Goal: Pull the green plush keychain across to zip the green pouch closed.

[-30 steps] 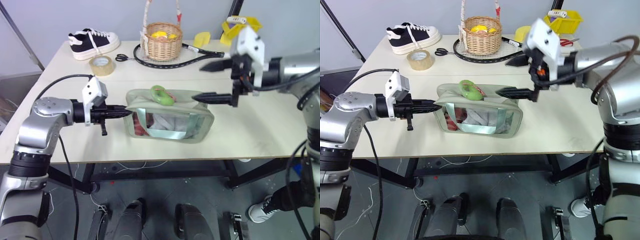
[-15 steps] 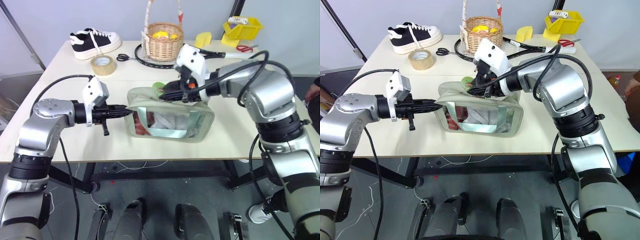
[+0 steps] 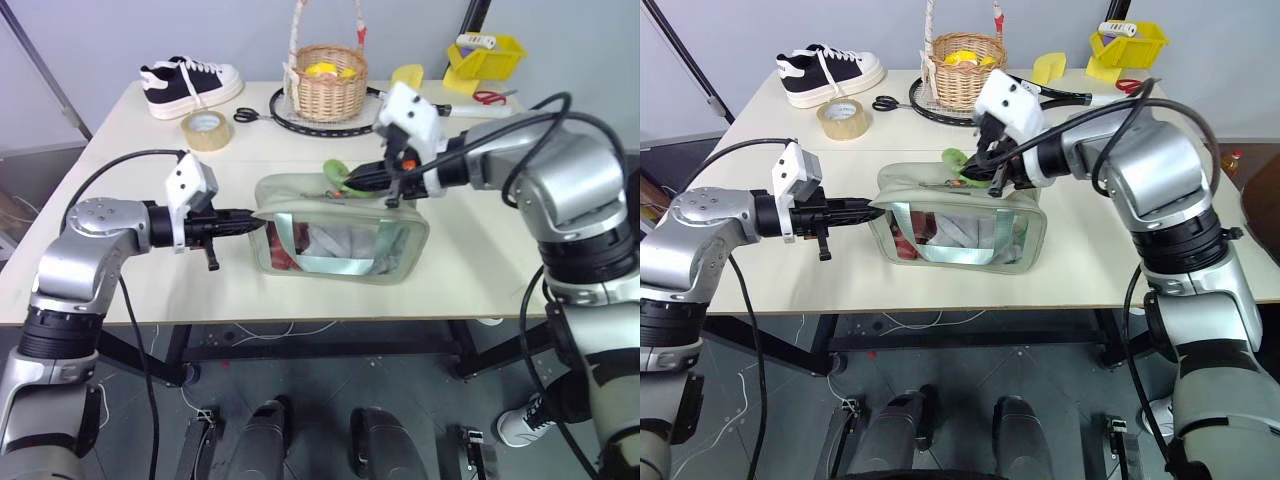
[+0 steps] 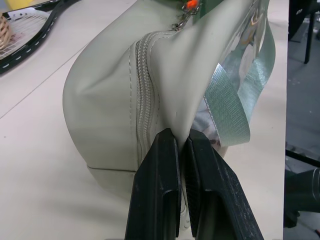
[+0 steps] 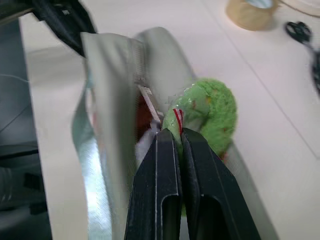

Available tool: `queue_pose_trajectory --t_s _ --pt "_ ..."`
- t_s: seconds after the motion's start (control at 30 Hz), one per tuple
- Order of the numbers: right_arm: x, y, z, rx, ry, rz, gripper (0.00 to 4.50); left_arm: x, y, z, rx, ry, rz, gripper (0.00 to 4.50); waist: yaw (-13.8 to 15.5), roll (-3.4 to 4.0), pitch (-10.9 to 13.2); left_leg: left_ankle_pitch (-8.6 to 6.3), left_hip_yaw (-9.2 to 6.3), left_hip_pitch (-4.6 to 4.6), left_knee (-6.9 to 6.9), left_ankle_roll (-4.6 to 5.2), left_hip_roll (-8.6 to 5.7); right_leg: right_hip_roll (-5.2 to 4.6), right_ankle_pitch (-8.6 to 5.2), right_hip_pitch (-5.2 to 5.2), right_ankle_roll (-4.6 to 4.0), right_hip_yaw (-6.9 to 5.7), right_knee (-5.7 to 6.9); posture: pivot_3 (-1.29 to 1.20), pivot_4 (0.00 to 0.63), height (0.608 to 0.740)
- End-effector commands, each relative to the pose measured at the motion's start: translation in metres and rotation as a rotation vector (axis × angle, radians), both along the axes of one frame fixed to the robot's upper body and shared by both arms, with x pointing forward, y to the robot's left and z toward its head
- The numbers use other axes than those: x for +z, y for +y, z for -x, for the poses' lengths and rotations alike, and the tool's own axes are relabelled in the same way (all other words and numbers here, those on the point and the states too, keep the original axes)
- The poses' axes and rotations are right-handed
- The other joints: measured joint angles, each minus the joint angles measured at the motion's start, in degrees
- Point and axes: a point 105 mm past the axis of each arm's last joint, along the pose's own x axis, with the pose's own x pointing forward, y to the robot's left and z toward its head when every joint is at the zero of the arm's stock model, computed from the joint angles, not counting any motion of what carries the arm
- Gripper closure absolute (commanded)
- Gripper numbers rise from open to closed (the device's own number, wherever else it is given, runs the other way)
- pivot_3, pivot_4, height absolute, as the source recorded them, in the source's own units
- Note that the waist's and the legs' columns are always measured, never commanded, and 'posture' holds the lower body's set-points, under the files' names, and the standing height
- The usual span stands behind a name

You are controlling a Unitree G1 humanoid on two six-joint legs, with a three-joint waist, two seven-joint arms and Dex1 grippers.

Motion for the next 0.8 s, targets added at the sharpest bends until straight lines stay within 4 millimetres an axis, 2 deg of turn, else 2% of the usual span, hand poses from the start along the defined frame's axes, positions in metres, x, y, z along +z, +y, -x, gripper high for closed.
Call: queue_pose_trajectory --t_s 0.03,0.3,0.43,0.5,0.53,0.57,0.63,0.7,0.8 --pt "0.025 -0.057 -0.005 -0.186 -0.102 0.015 4.4 0.002 0.004 0.001 0.019 -0.008 0.01 4.5 0.3 0.0 0.0 0.0 0.0 -0.01 0.0 0.0 -0.01 -0.01 0.0 0.0 0.0 0.0 -0.02 0.0 0.15 0.724" --pt "0.01 -0.145 -0.002 -0.5 -0.086 0.094 4.4 0.0 0.01 0.002 0.067 0.001 0.027 4.5 -0.3 0.03 0.0 -0.02 0.09 0.05 -0.06 -0.02 0.05 -0.05 -0.01 -0.01 -0.03 0.05 -0.07 0.0 0.15 0.724" --pt "-0.008 -0.175 0.0 -0.625 -0.103 0.183 4.4 -0.001 0.013 0.003 0.096 0.006 0.038 4.5 -0.2 0.04 0.0 -0.02 0.14 0.01 -0.06 -0.01 0.04 -0.08 -0.02 -0.04 -0.03 0.1 -0.1 0.0 0.15 0.724" --pt "-0.025 -0.177 0.002 -0.648 -0.086 0.211 4.4 0.0 0.015 0.003 0.116 0.01 0.054 4.5 -0.2 0.03 0.0 -0.02 0.14 0.02 -0.06 -0.01 0.05 -0.07 -0.01 -0.04 -0.03 0.11 -0.1 0.0 0.15 0.724" --pt "-0.041 -0.172 0.004 -0.635 -0.066 0.244 4.4 -0.001 0.015 0.004 0.122 0.015 0.062 4.5 -0.2 0.03 0.0 -0.02 0.13 0.03 -0.05 -0.01 0.05 -0.07 -0.01 -0.02 -0.03 0.11 -0.09 0.0 0.15 0.724" --pt "-0.057 -0.166 0.007 -0.622 -0.043 0.272 4.4 -0.002 0.014 0.006 0.123 0.018 0.065 4.5 -0.2 0.03 0.0 -0.02 0.14 0.03 -0.05 -0.01 0.05 -0.07 -0.01 -0.03 -0.03 0.12 -0.08 0.0 0.15 0.724" --pt "-0.101 -0.14 0.018 -0.548 0.042 0.279 4.4 -0.005 0.011 0.01 0.125 0.028 0.074 4.5 -0.2 0.0 0.0 -0.02 0.13 0.04 -0.06 -0.01 0.06 -0.07 -0.02 -0.01 -0.03 0.12 -0.09 0.0 0.15 0.724" --pt "-0.136 -0.12 0.028 -0.513 0.107 0.275 4.4 -0.006 0.008 0.012 0.13 0.033 0.086 4.5 -0.3 -0.01 -0.1 -0.04 0.13 0.14 -0.08 0.03 0.12 -0.03 -0.02 0.06 -0.03 0.14 -0.08 0.0 0.15 0.724" --pt "-0.17 -0.114 0.033 -0.518 0.13 0.331 4.4 -0.007 0.005 0.015 0.139 0.04 0.104 4.5 -0.2 0.05 -0.1 -0.04 0.12 0.22 -0.04 0.04 0.1 -0.01 -0.02 0.15 -0.03 0.13 -0.04 0.0 0.15 0.724"
